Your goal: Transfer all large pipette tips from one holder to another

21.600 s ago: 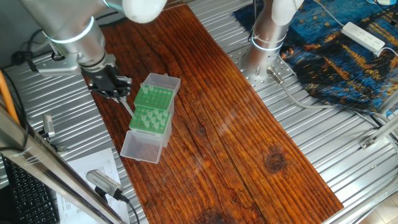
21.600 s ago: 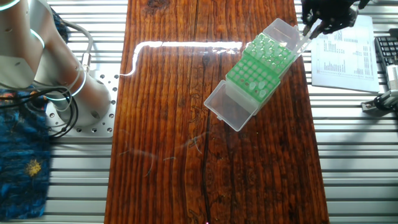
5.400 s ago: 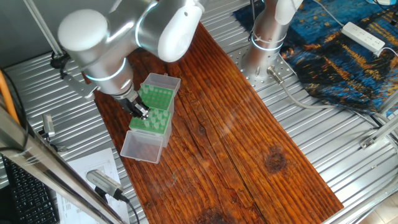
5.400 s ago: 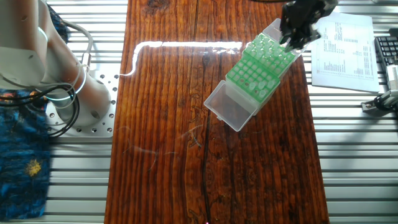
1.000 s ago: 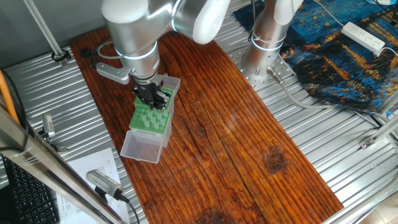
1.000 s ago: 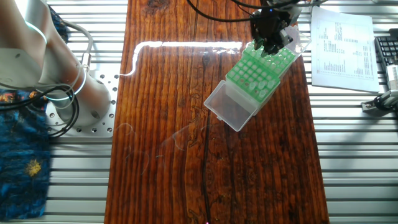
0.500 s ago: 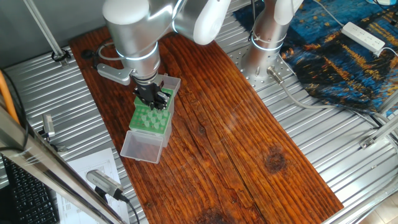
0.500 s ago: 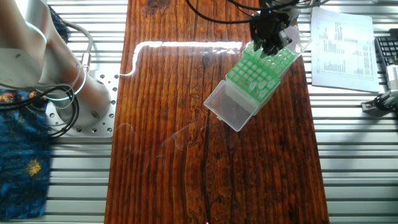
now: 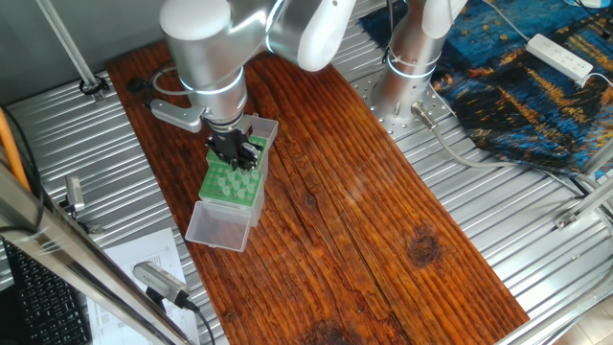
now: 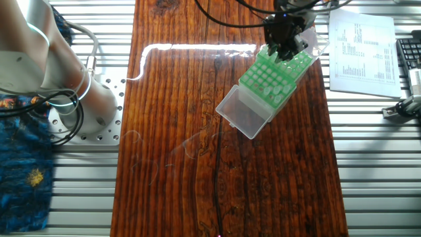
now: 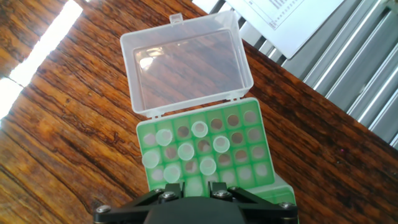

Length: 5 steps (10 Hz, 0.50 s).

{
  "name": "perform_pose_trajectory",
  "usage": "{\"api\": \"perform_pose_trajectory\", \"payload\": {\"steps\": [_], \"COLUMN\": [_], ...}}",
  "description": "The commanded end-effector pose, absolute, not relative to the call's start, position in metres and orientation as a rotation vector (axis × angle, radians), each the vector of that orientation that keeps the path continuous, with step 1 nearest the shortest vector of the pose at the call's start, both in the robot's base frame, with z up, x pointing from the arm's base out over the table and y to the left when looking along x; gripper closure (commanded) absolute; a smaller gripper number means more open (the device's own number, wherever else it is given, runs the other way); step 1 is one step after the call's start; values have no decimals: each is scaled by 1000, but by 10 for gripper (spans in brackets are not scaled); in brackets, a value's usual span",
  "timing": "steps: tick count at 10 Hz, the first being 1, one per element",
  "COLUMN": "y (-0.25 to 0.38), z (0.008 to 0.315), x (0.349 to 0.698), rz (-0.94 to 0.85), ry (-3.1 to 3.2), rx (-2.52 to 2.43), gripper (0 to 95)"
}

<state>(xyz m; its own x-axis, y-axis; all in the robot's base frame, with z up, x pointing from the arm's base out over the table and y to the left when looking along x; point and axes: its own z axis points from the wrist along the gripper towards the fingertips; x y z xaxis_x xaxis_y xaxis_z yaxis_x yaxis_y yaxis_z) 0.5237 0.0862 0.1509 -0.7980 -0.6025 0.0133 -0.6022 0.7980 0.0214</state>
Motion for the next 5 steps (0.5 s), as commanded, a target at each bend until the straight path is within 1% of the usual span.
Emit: {"api": "perform_pose_trajectory", "payload": {"steps": [1, 2, 3, 5], "y": [86, 86, 86, 86], "z": [151, 151, 151, 151], "x": [524, 524, 524, 524], "rz": [-24, -24, -24, -26], "ry": [-2960, -2961, -2962, -2961], "rx": [988, 983, 980, 981], "gripper": [760, 760, 950, 950]}}
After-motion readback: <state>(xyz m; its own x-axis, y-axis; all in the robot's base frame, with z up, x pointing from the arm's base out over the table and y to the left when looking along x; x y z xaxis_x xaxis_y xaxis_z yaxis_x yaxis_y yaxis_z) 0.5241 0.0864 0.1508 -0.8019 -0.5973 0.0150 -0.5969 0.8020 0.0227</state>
